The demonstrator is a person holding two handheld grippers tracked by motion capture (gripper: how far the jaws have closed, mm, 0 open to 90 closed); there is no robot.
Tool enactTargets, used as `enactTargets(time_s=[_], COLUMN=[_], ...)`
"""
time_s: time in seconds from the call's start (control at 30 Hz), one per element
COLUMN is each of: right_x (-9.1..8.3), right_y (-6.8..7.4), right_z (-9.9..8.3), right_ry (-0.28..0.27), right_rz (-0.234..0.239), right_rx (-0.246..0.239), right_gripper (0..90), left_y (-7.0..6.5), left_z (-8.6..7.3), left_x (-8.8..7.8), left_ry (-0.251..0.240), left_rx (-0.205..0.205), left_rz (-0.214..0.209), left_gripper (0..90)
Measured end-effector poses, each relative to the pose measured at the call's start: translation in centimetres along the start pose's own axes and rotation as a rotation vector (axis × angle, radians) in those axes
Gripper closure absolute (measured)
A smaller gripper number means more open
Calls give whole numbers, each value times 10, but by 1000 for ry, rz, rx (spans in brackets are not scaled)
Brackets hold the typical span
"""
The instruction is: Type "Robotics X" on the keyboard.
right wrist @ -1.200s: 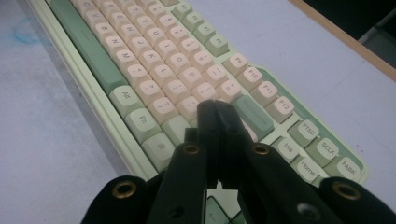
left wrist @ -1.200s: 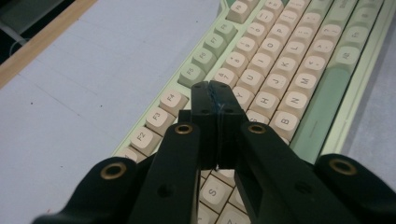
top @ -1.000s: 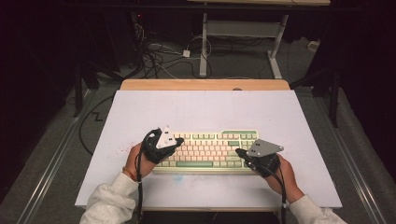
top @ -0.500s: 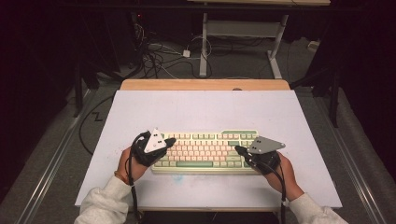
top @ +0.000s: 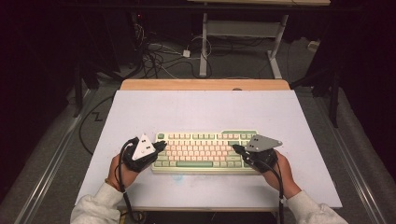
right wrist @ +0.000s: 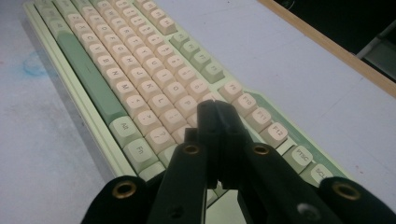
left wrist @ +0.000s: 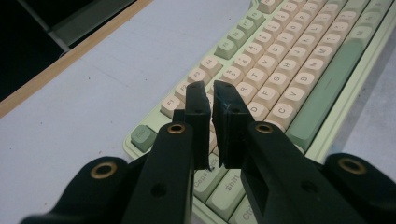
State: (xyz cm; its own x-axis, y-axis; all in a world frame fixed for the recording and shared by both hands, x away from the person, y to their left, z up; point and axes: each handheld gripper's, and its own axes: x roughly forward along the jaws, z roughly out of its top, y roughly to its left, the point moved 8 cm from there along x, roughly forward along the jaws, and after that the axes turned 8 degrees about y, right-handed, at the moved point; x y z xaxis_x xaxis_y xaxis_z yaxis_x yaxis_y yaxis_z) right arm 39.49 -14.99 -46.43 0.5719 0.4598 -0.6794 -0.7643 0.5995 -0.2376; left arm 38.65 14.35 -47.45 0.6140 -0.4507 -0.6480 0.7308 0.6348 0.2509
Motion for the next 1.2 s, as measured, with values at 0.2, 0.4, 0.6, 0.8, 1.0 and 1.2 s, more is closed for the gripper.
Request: enactTargets(time_s=[0.2, 0.4, 0.6, 0.8, 1.0, 1.2], right_x=[2, 5, 8, 13, 20, 28], right_y=[0, 1, -1, -1, -1, 2], right_z=[0, 2, 4, 9, 15, 21], right_ry=[3, 6, 10, 14, 20, 29], right_rz=[3, 3, 7, 12, 16, 23], right_rx=[-1, -2, -8, -3, -10, -22], right_gripper=[900, 900, 900, 900, 900, 900], left_y=[2, 2, 2, 2, 2, 1], left_z=[-5, -8, -15, -22, -25, -30], left_x=[-2, -6, -11, -15, -19, -19], left_ry=[5, 3, 5, 11, 14, 21], left_rx=[-2, -7, -20, -31, -36, -42], left_rz=[12, 5, 6, 9, 13, 10], left_gripper=[804, 808, 804, 803, 804, 803])
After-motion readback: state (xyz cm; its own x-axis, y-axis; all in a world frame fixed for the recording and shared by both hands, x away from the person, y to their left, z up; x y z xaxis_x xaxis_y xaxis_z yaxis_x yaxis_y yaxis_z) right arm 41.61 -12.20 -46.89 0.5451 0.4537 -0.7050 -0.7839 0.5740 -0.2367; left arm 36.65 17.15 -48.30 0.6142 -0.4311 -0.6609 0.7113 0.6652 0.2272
